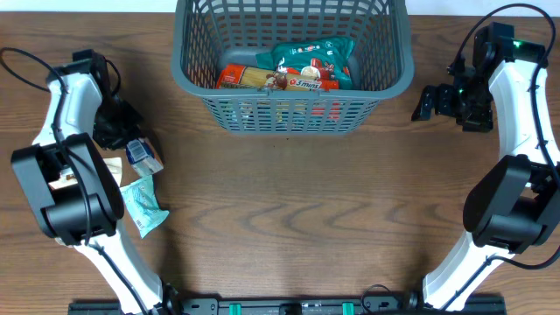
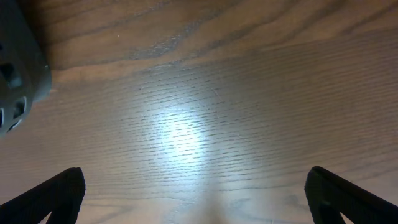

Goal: Pack container
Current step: 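Carry the blue box into the basket and open the left gripper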

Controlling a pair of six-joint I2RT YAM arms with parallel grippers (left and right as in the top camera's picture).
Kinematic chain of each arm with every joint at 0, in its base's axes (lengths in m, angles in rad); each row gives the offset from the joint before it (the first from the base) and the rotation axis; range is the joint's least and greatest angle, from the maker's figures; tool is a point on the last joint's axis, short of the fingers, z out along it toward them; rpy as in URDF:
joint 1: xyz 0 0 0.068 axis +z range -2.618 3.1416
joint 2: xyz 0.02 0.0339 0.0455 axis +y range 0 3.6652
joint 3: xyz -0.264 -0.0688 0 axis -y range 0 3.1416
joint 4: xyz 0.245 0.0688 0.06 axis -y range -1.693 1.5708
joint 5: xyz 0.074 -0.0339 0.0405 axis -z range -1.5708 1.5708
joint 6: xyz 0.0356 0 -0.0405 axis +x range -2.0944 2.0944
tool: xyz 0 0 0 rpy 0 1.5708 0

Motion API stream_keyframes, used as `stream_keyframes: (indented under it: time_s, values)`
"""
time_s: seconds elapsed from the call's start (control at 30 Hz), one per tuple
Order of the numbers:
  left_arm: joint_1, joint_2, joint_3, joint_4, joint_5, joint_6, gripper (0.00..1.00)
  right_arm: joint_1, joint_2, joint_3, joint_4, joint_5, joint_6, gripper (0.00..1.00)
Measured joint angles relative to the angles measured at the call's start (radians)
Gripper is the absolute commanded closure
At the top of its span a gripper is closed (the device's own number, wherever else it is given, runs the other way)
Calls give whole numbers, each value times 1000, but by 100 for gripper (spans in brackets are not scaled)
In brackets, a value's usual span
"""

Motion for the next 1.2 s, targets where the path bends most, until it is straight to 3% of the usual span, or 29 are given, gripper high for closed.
stream_keyframes:
  time_s: [0.23,0.43,0.63,0.9,1.03,1.2]
  values:
    - [0,-218,165,-22,74,38,94,0,0,0,-4,0,0,1]
    - [-48,-441,415,-11,137,169,94,0,0,0,-4,0,0,1]
    - [-308,-558,517,64,169,497,94,0,0,0,-11,0,0,1]
    - [-563,-512,518,119,185,993,94,0,0,0,-31,0,0,1]
    - [-621,-457,517,143,185,1172,94,0,0,0,-31,0,0,1]
    - [-639,-338,518,189,188,1285,94,6,0,0,-31,0,0,1]
